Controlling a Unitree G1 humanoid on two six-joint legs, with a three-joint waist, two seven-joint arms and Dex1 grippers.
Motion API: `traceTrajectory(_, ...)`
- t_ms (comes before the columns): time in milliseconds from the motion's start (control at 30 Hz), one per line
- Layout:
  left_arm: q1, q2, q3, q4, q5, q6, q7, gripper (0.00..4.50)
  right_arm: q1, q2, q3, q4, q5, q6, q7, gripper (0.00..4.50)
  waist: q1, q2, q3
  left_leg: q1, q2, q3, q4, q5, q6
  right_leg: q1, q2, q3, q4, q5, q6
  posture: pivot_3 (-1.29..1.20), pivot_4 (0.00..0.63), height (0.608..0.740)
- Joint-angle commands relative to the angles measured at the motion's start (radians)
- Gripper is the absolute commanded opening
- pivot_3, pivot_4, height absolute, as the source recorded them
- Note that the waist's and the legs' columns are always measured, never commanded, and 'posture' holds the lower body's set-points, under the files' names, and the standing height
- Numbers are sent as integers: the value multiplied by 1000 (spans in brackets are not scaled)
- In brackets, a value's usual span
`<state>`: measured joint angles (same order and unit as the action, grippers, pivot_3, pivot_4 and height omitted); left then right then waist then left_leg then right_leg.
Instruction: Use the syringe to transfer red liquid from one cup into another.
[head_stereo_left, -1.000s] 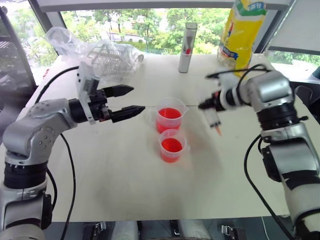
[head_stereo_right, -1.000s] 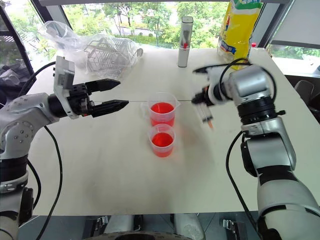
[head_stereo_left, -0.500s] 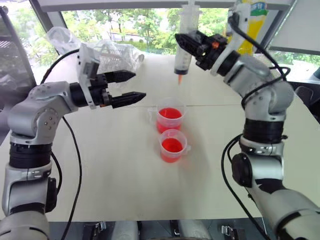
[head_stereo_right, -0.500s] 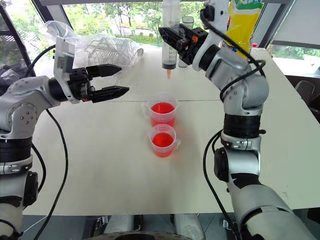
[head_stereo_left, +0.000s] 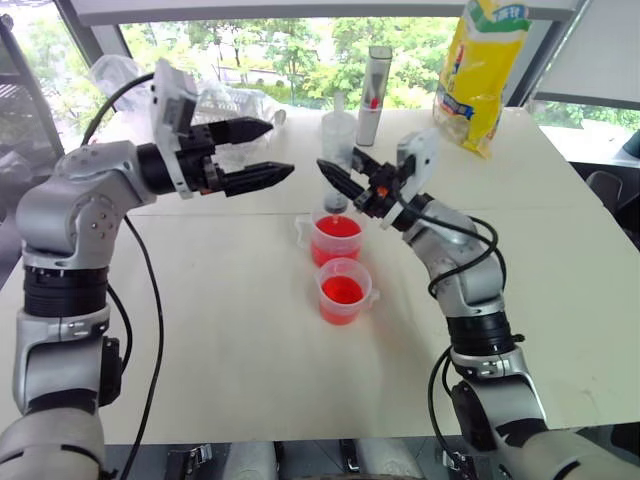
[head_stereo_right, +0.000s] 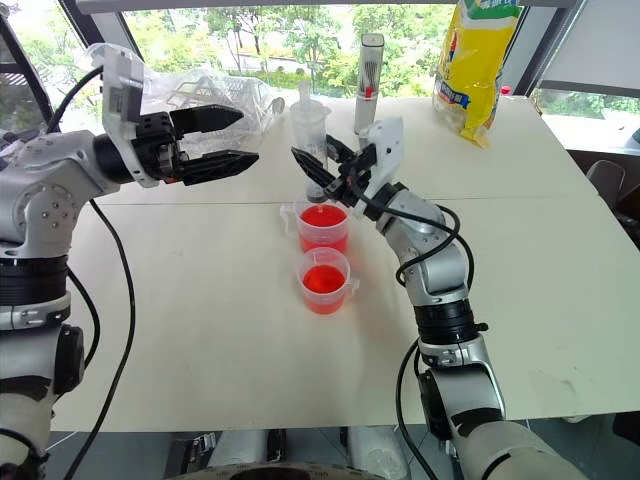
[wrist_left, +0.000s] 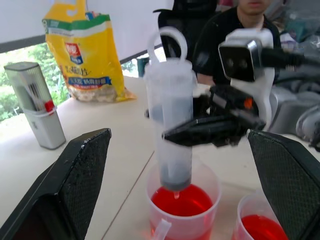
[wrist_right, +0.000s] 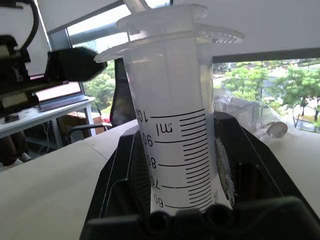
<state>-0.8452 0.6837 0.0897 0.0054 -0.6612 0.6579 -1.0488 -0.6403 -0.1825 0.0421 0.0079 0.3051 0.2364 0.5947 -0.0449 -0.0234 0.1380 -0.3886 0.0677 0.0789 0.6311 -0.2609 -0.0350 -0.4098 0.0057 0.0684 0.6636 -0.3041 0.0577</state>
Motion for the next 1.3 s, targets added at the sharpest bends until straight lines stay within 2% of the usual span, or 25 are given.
traceTrajectory(33,-49,-20,-18,17,17,-32,-20,4500,9,10,17,25,-46,-100,-7,1387,0,0,0,0,0,0,0,0,0,0,0,0,0,0,0,0,150,740)
traceTrajectory(400,-102,-102,-95,86,81,-83,-72,4500,58,9,51,80,-97,-188,3,1387,-1,0,0,1,0,0,0,0,0,0,0,0,1,0,0,0,150,740)
traceTrajectory(1300,-123,-194,-144,159,138,-95,-116,4500,56,-5,46,72,-104,-169,3,1387,1,0,0,1,0,0,1,0,0,1,0,0,1,0,0,0,150,740)
